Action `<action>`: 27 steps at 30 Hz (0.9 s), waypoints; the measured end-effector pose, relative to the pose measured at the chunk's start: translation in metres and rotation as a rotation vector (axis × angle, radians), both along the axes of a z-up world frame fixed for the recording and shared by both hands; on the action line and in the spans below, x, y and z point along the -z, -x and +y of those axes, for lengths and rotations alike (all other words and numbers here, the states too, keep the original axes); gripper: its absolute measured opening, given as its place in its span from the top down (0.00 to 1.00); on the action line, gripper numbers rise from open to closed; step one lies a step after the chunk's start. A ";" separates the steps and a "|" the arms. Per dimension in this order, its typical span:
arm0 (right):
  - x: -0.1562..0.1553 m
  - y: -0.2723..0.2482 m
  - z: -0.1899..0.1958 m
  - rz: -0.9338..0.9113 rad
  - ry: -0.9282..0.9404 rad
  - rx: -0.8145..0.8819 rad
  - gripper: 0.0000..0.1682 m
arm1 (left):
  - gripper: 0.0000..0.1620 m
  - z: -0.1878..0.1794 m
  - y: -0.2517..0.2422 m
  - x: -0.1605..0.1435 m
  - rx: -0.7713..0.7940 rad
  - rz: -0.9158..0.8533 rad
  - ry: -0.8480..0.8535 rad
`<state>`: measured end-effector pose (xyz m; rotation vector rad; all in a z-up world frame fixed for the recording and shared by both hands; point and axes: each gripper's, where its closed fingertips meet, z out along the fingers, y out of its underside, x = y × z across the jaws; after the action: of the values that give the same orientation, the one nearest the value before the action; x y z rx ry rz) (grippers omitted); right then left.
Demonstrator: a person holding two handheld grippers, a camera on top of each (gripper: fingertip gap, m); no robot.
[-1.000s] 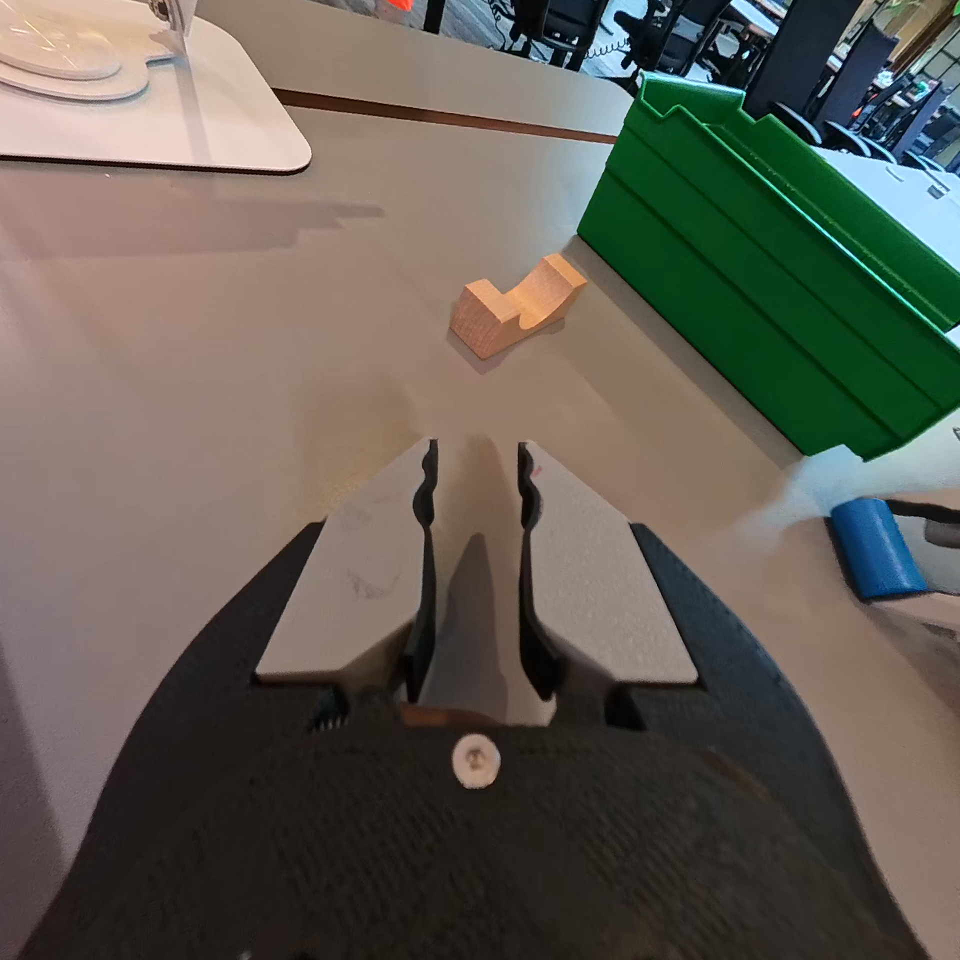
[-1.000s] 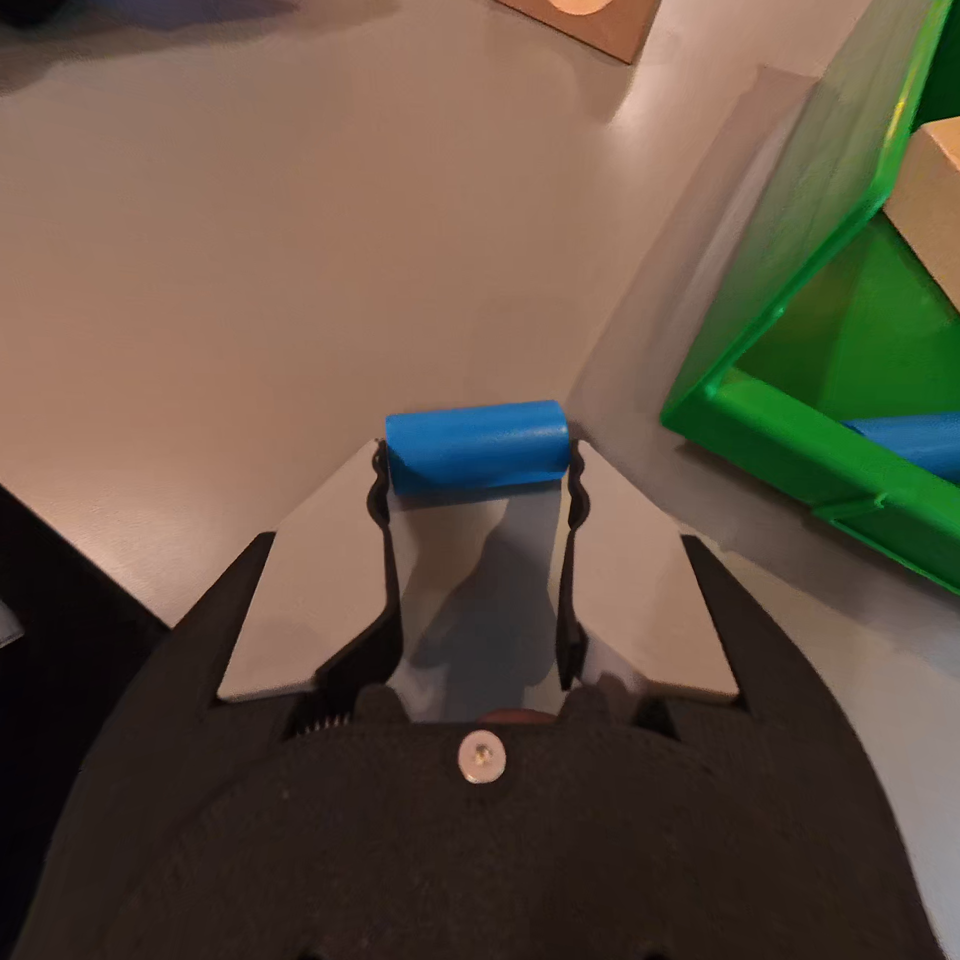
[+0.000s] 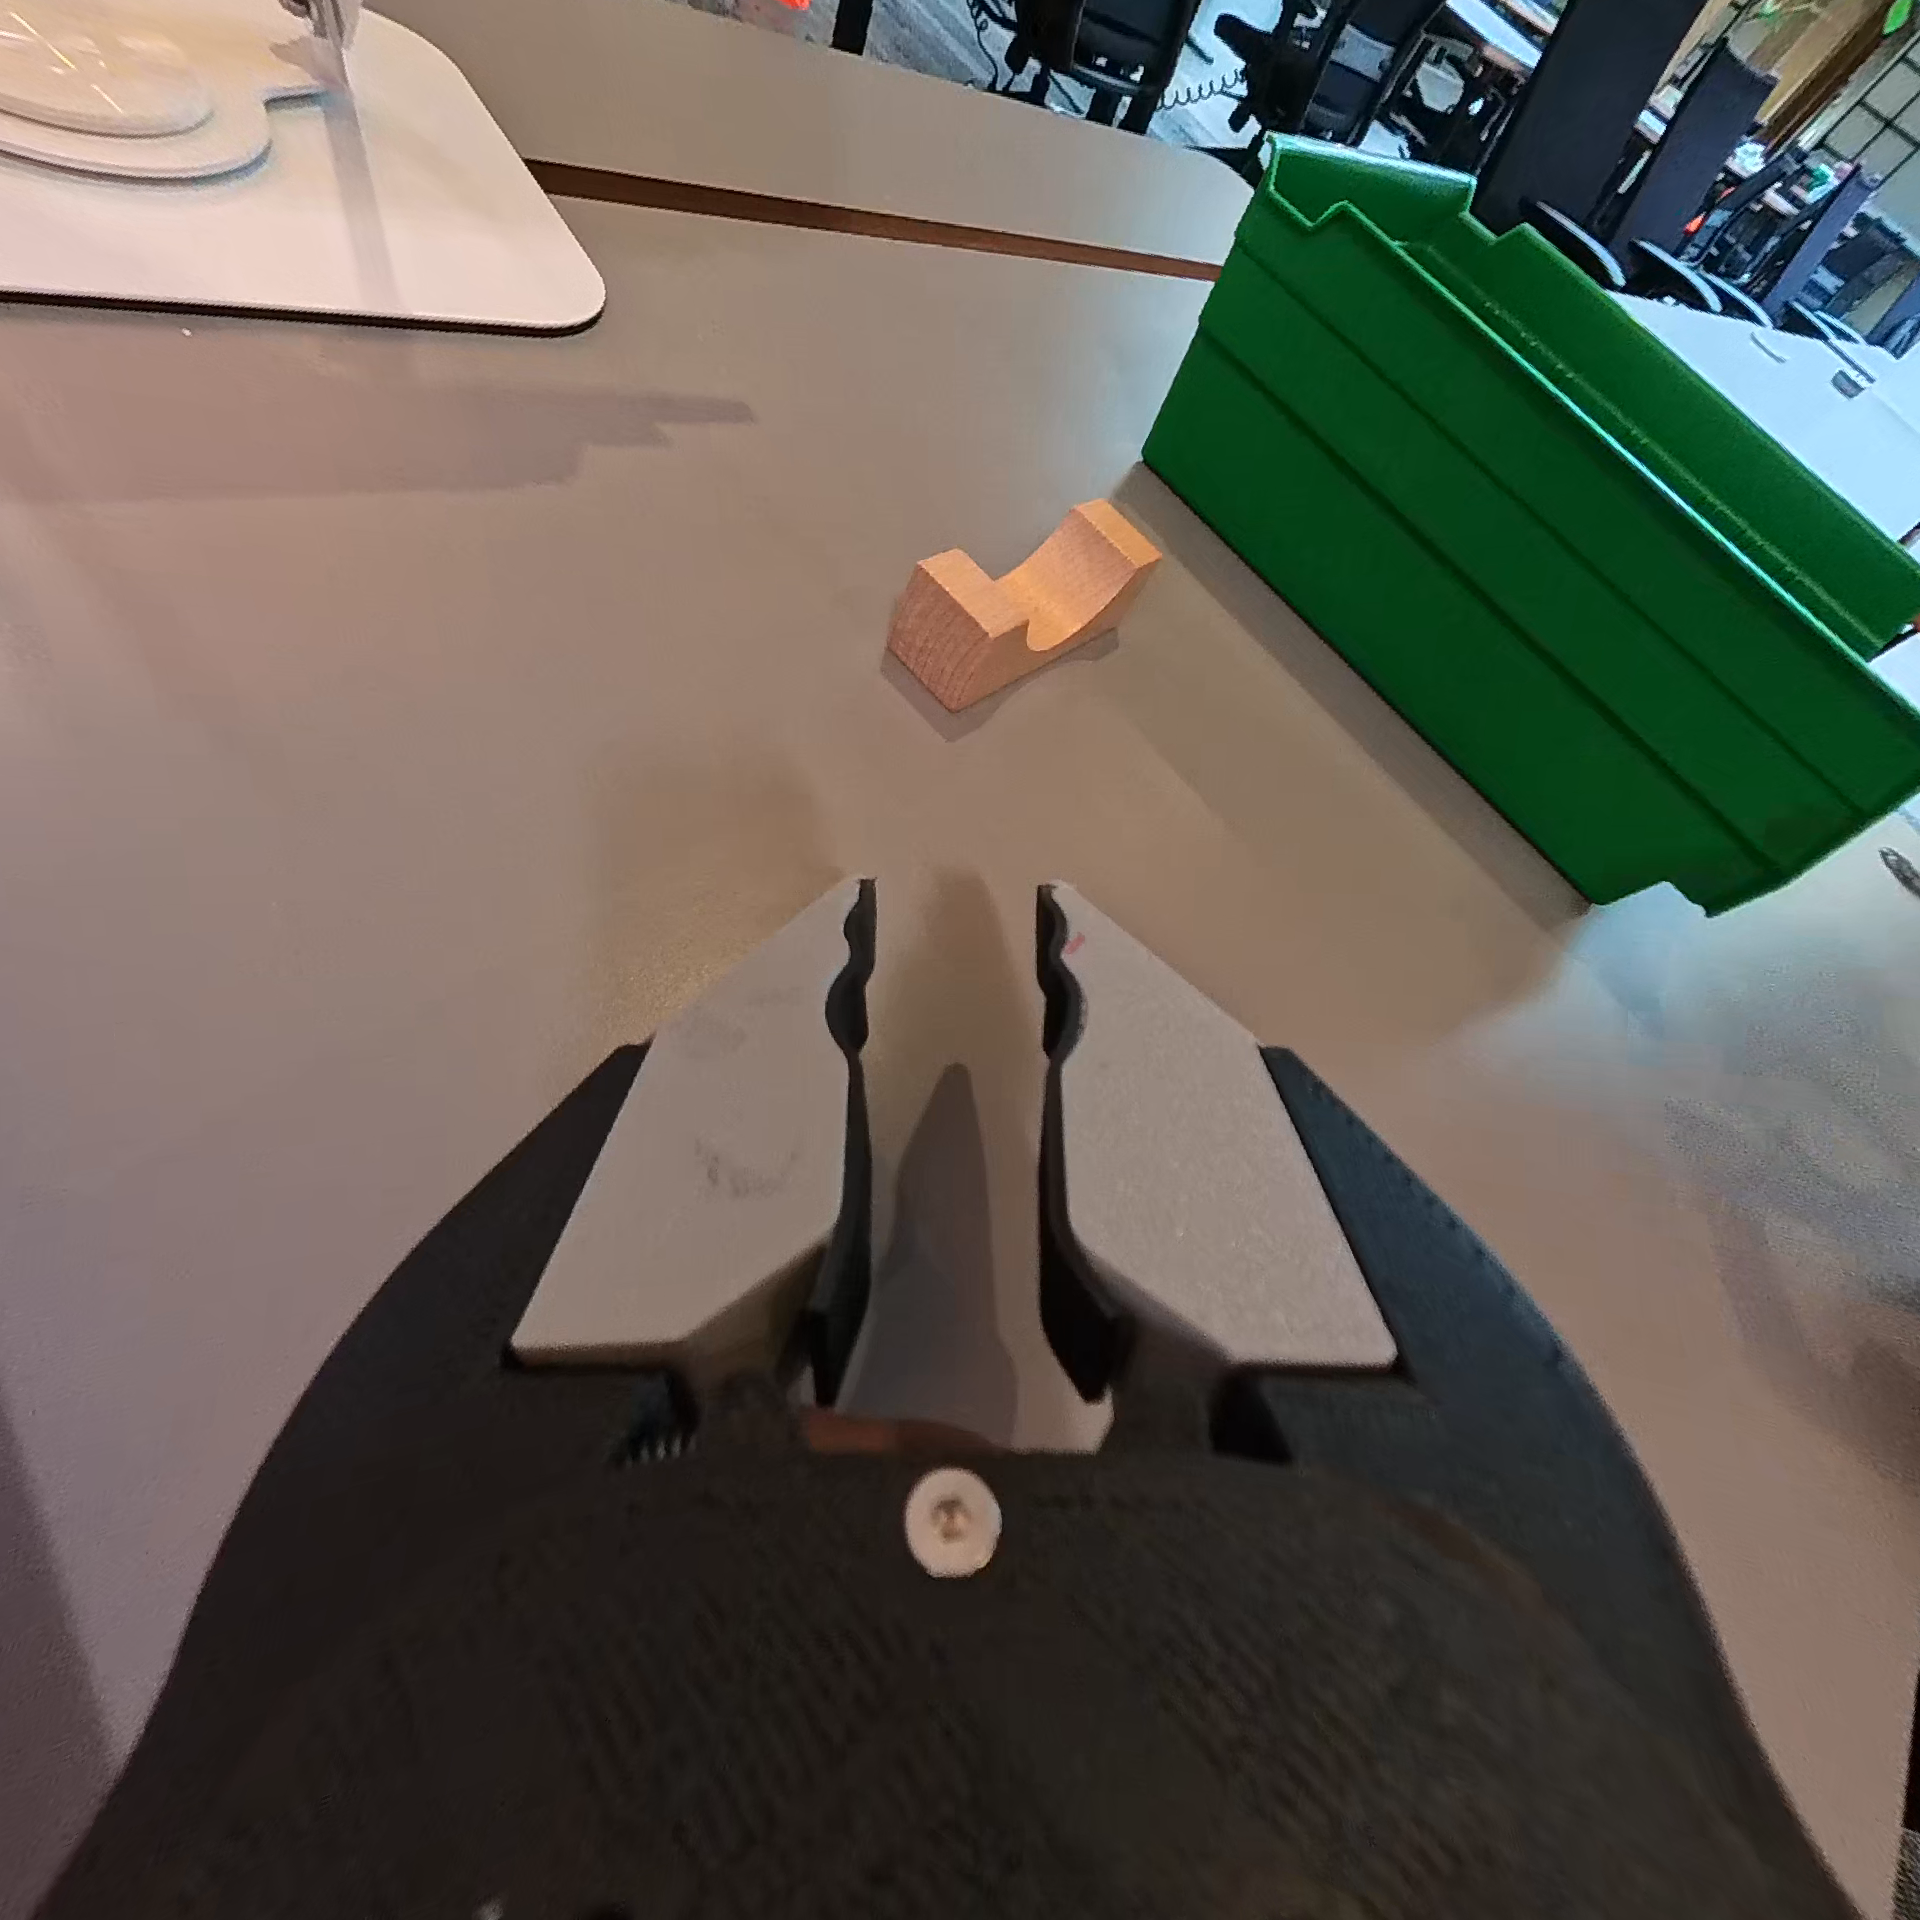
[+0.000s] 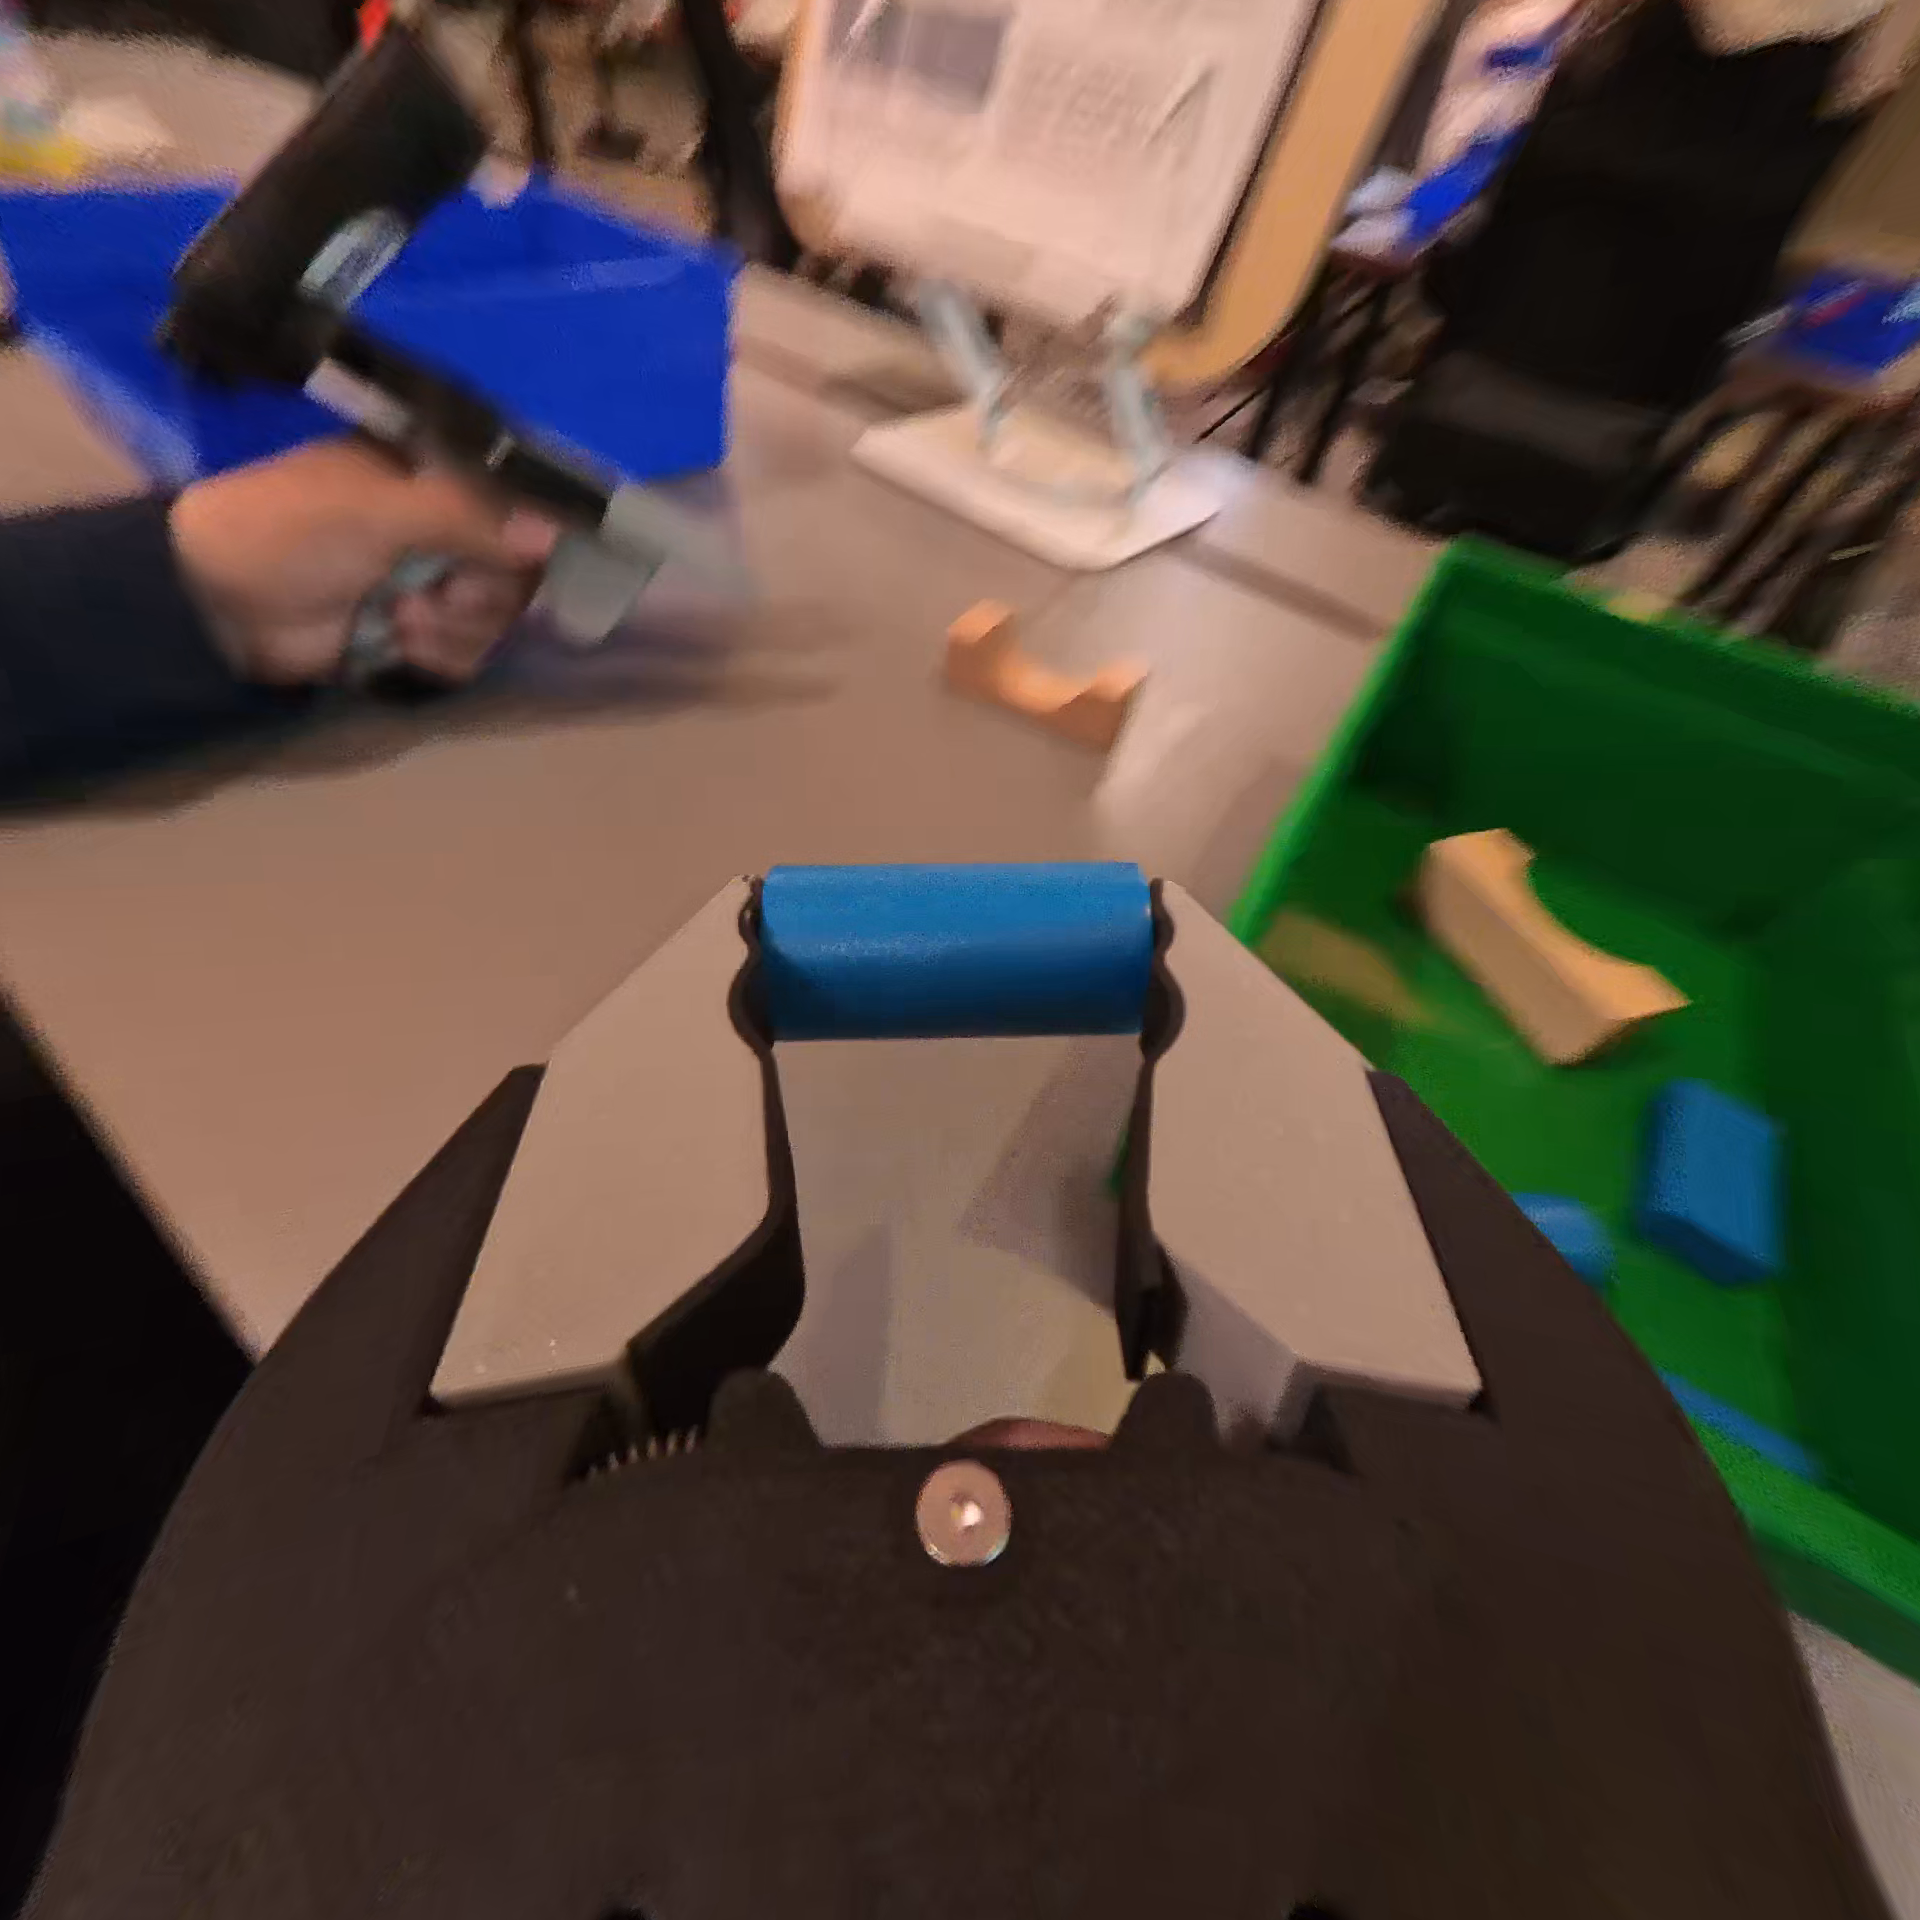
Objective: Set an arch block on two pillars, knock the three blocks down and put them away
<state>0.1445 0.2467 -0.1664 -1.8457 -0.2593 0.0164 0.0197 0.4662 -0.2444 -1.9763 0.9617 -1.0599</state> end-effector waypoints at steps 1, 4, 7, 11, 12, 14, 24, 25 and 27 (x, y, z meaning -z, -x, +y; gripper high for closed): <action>-0.017 -0.018 0.001 -0.002 -0.058 0.068 0.58 | 0.83 0.000 0.000 0.000 0.001 0.001 0.001; -0.038 -0.080 0.010 0.023 -0.082 0.268 0.59 | 0.83 0.000 0.000 0.001 0.001 0.003 0.002; -0.015 -0.123 0.023 0.063 0.083 0.352 0.59 | 0.83 0.000 0.000 0.000 0.000 0.001 0.002; -0.006 -0.136 0.028 0.055 0.128 0.428 0.58 | 0.83 0.000 0.000 0.000 -0.001 -0.005 0.010; -0.014 -0.128 0.029 0.042 0.078 0.420 0.59 | 0.83 0.000 0.000 0.000 0.001 -0.003 0.010; -0.028 -0.108 0.030 0.001 -0.029 0.394 0.59 | 0.83 -0.001 -0.001 0.001 0.007 0.006 0.005; -0.016 0.040 0.046 -0.177 -0.263 0.006 0.61 | 0.78 -0.014 -0.016 -0.004 0.114 -0.022 -0.017; -0.006 0.045 0.049 -0.197 -0.254 -0.009 0.61 | 0.77 -0.017 -0.021 -0.005 0.152 -0.031 -0.012; 0.006 0.060 0.052 -0.162 -0.265 -0.073 0.63 | 0.73 -0.015 -0.030 -0.005 0.173 -0.028 -0.023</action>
<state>0.0848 0.2984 -0.1723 -1.5751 -0.4218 -0.1127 0.0496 0.4508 -0.2389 -1.8813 1.1403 -1.1621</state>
